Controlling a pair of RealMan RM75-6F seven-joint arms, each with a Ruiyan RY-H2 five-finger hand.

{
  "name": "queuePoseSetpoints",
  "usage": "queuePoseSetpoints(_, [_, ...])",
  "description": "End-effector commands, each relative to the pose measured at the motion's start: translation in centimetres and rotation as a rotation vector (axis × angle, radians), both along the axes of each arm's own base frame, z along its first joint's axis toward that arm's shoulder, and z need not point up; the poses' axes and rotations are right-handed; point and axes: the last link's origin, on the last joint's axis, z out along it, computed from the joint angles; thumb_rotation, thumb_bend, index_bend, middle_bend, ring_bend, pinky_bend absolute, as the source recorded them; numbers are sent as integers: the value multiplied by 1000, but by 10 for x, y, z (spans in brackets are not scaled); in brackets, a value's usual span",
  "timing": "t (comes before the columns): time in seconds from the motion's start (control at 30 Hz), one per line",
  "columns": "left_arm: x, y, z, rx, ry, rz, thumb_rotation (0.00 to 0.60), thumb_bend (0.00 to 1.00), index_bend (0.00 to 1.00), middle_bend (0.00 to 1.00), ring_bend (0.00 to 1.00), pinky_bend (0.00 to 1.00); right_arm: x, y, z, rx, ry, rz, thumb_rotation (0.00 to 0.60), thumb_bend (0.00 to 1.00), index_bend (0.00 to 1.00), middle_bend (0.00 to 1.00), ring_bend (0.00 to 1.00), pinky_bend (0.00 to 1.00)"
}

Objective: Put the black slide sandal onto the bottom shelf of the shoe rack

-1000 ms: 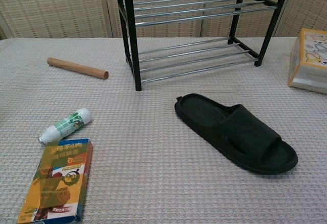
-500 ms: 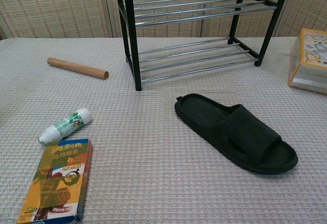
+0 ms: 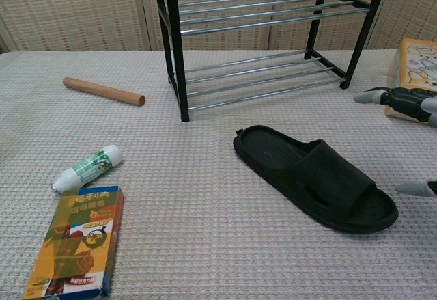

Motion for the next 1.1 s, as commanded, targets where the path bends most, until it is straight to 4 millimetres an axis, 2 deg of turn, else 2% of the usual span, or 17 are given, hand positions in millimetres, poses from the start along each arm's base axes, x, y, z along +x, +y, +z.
queuePoseSetpoints(0.03, [-2,-1,1,3,0,5,600,244,109,0,0,171,17,-9,-23,31,-24,37,600,1,0,0,0,0])
queuePoseSetpoints(0.3, [-5,-5,3,8,1,18,600,243,109,0,0,171,41,-16,-55,48,-36,85,600,0,0,0,0,0])
queuePoseSetpoints(0.5, [-6,-6,3,10,2,22,600,243,109,0,0,171,35,-14,-64,42,15,91,600,0,0,0,0,0])
queuePoseSetpoints(0.63, [-5,-6,2,6,-1,18,600,244,109,0,0,171,23,-16,-61,23,46,60,600,0,0,0,0,0])
queuePoseSetpoints(0.83, [-4,-5,1,6,-1,13,600,243,109,0,0,171,-1,-24,-45,-21,101,-1,600,0,0,0,0,0])
queuePoseSetpoints(0.93, [-4,-5,0,2,-1,12,600,243,109,0,0,172,-12,-36,-35,-48,124,-36,600,0,0,0,0,0])
queuePoseSetpoints(1.1, [-4,-5,1,6,-3,13,600,244,109,0,0,172,-26,-69,-19,-119,161,-103,600,0,0,0,0,0])
